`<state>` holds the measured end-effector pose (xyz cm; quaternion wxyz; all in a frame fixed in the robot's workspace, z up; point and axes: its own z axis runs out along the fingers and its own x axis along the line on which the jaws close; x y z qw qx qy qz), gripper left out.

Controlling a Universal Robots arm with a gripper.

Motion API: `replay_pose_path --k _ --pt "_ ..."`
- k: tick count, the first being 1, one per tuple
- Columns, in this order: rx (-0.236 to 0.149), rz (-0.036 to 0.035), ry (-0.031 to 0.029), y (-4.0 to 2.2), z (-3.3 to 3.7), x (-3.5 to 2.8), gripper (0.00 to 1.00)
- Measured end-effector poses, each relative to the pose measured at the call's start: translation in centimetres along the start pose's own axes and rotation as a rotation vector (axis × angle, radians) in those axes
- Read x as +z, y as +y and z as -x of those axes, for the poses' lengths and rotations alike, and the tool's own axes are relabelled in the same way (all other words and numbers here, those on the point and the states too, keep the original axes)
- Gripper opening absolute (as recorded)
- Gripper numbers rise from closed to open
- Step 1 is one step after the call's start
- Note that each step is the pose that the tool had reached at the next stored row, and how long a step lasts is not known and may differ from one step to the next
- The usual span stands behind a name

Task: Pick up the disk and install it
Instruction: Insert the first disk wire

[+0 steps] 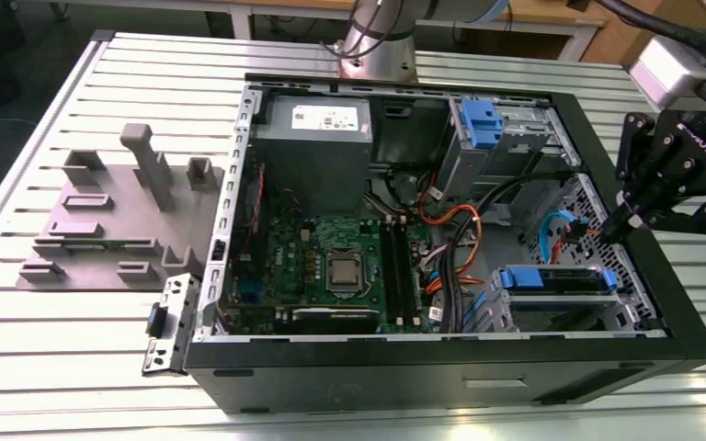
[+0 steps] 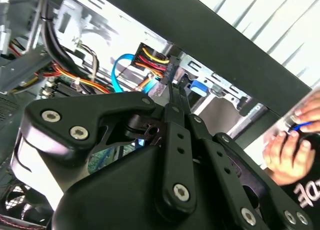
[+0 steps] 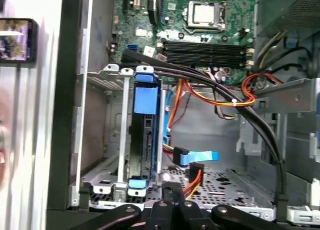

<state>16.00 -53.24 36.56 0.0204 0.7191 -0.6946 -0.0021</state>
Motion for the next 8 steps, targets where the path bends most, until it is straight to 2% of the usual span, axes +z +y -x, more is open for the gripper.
replay_pose_path --k 1,2,6,8 --pt "0.0 0.0003 0.0076 0.0 0.09 -0.01 0.11" --pt "0.0 0.0005 0.0126 -0.01 0.19 -0.01 0.11" --pt "0.0 0.0009 0.0244 -0.05 0.63 -0.01 0.11" --pt "0.0 0.0013 0.0343 -0.08 0.89 -0.02 0.11"
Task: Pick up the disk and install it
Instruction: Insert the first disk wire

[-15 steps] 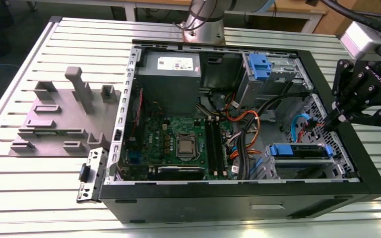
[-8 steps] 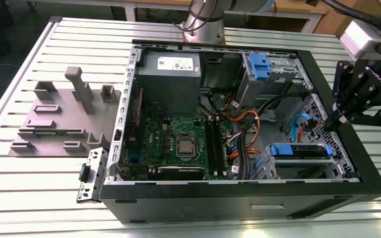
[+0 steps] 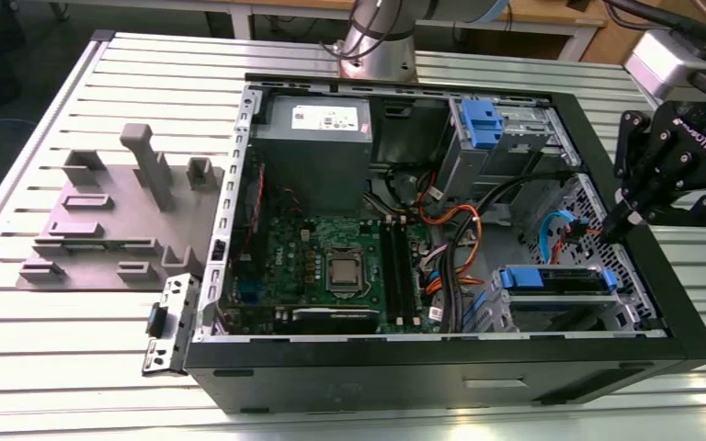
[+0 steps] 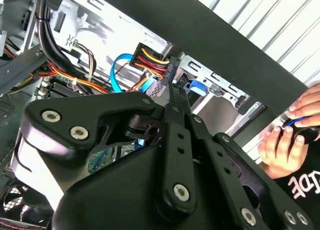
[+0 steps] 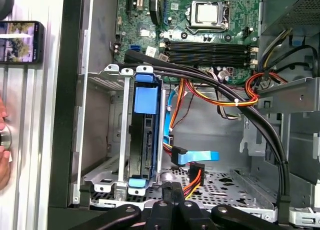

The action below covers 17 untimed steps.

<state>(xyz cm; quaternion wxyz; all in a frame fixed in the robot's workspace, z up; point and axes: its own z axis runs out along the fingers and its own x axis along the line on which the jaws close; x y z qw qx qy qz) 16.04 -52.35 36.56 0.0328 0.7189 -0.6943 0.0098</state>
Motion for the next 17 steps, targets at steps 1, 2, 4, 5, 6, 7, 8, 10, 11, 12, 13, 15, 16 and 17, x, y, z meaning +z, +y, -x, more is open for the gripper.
replay_pose_path --k 1,2,4,5,6,7,8,10,11,12,13,15,16,17 --pt "0.0 0.0002 0.0055 -0.01 0.12 -0.01 0.11" --pt "0.0 0.0004 0.0101 -0.02 0.23 0.0 0.11" --pt "0.0 0.0005 0.0156 -0.05 0.42 0.0 0.11" --pt "-0.001 0.0005 0.0175 -0.06 0.46 0.01 0.11" --pt "-0.004 0.0005 0.0194 -0.06 0.47 0.04 0.11" --pt "-0.008 0.0004 0.0226 -0.07 0.47 0.06 0.11" --pt "-0.013 0.0011 0.028 -0.07 0.48 0.09 0.11" --pt "-0.026 0.0013 0.0363 -0.07 0.48 0.16 0.11" --pt "-0.034 0.0008 0.037 -0.08 0.49 0.19 0.11" --pt "-0.041 0.0003 0.0374 -0.08 0.52 0.21 0.11" --pt "-0.047 0.0003 0.0373 -0.08 0.55 0.24 0.11" --pt "-0.058 0.0034 0.0372 -0.07 0.58 0.31 0.11" --pt "-0.063 0.0052 0.0375 -0.07 0.59 0.32 0.11" --pt "-0.07 0.0071 0.0376 -0.08 0.6 0.34 0.11"
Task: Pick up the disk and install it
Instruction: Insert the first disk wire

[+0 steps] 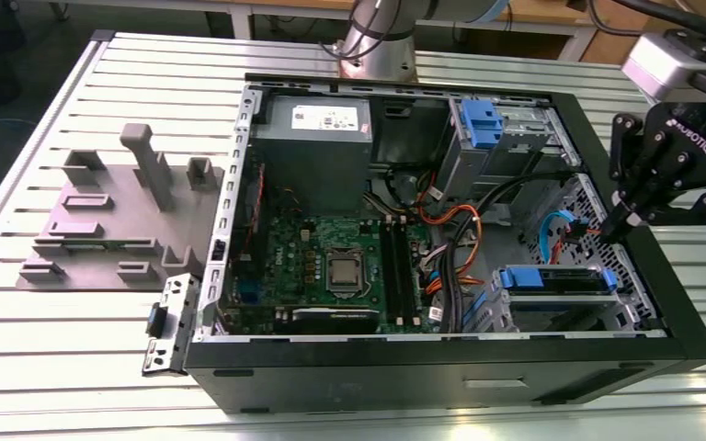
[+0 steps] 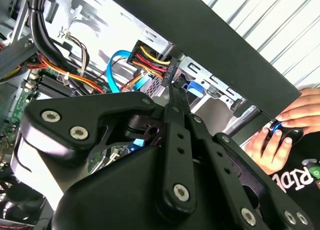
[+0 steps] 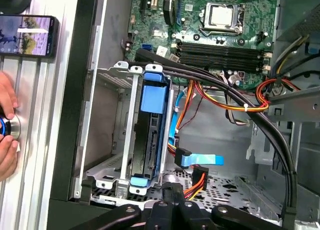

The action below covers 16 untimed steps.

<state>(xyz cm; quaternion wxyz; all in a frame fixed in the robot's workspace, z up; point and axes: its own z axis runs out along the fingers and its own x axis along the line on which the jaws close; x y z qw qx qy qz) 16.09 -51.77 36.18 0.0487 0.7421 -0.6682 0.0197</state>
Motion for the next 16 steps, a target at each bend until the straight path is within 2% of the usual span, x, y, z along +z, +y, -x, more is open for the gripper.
replay_pose_path --k 4,8,16 --pt "-0.01 0.0095 -0.0009 -0.06 0.22 0.11 0.11" --pt "-0.012 0.0102 -0.0008 -0.12 0.75 0.16 0.11" --pt "-0.012 0.01 -0.0008 -0.15 0.95 0.15 0.11"
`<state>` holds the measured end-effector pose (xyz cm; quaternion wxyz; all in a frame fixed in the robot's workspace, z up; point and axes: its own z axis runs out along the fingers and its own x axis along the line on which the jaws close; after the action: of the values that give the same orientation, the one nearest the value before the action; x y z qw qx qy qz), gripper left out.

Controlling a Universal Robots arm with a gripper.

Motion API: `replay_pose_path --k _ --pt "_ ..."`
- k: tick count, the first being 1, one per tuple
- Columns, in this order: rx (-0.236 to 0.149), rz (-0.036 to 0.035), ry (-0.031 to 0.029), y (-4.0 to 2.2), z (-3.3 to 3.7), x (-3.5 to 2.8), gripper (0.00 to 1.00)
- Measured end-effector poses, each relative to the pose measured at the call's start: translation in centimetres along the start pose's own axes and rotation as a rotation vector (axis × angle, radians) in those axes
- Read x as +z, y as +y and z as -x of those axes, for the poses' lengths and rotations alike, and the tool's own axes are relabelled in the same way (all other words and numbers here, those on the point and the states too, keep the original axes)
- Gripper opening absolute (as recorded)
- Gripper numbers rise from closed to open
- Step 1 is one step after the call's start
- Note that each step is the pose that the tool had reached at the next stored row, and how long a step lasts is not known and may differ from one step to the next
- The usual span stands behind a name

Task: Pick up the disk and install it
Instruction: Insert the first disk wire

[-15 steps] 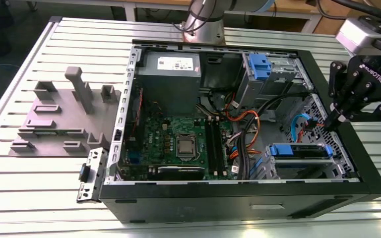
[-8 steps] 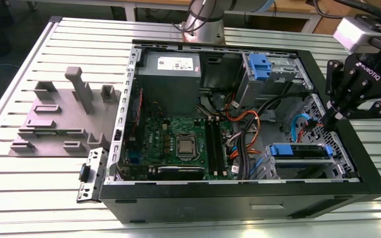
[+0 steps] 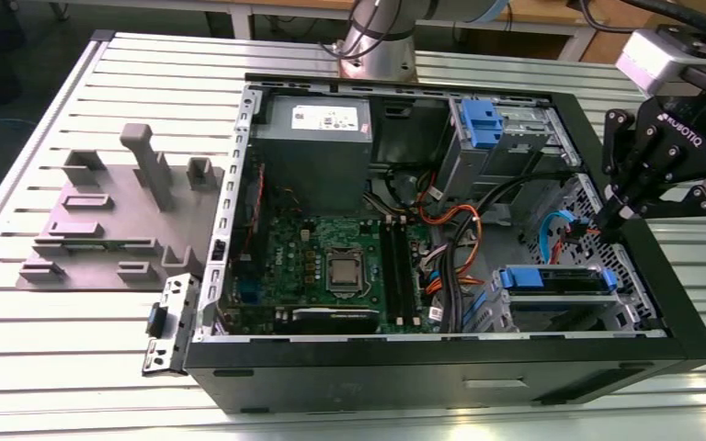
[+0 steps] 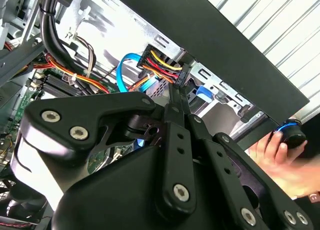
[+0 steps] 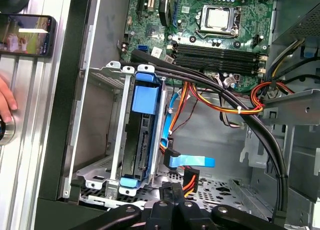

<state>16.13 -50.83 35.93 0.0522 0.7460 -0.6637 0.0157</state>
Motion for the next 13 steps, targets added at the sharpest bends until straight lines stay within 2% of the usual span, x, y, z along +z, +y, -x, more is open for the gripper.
replay_pose_path --k 6,7,8,10,13 --pt "0.0 0.0 0.0002 0.0 0.01 0.0 0.11" --pt "0.0 0.0002 0.0018 0.0 0.02 0.01 0.11" --pt "-0.003 0.0004 0.0055 -0.01 0.02 0.01 0.11" --pt "-0.009 0.0016 0.0191 -0.01 0.02 0.03 0.11" --pt "-0.014 0.0025 0.0299 -0.03 0.05 0.17 0.11"
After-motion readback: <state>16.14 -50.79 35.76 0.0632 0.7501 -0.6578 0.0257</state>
